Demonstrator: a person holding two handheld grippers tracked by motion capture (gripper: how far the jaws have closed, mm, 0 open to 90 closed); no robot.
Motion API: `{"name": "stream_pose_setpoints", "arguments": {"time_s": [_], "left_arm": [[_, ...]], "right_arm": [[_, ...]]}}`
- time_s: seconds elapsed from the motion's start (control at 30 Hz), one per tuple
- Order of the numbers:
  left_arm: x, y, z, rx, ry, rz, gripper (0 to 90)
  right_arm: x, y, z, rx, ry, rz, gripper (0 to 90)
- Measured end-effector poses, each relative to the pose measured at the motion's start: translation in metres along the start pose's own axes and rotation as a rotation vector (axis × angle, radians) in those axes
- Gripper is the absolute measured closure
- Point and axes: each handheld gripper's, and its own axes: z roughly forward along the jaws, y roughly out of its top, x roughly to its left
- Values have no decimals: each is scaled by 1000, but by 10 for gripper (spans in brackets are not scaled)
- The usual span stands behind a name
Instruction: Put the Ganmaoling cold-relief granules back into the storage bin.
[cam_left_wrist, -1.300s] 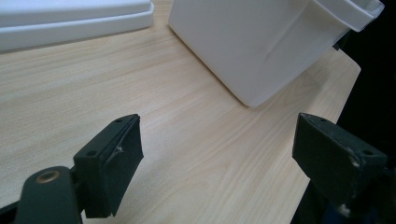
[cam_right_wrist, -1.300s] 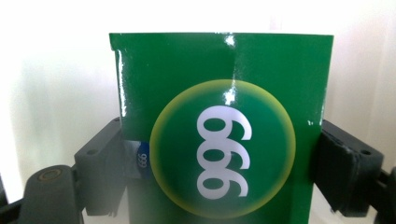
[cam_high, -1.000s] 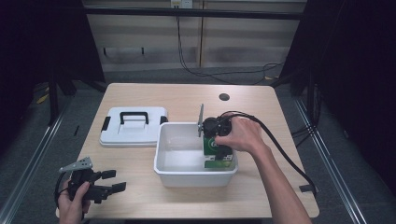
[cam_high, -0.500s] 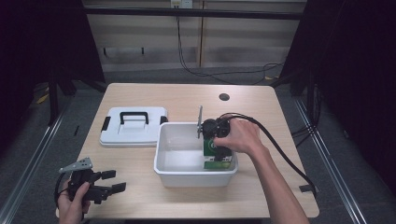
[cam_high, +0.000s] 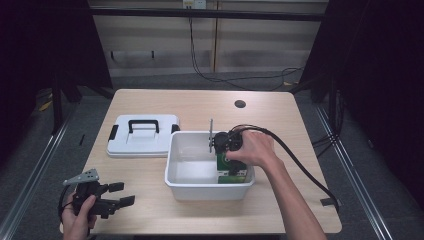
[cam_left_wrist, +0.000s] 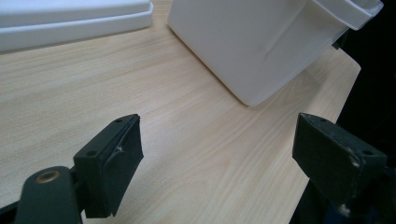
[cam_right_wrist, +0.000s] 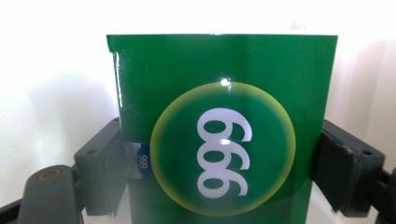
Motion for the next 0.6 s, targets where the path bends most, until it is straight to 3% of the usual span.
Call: {"name": "stream_pose_setpoints", "arguments": {"time_s": [0.33,0.6], "left_arm": [[0,0,0,0,-3,1,160],[0,0,0,-1,-2,1,160]], "right_arm": [[-1,1,8,28,-12,20,154],[-1,4,14,33,-13,3,150]]}}
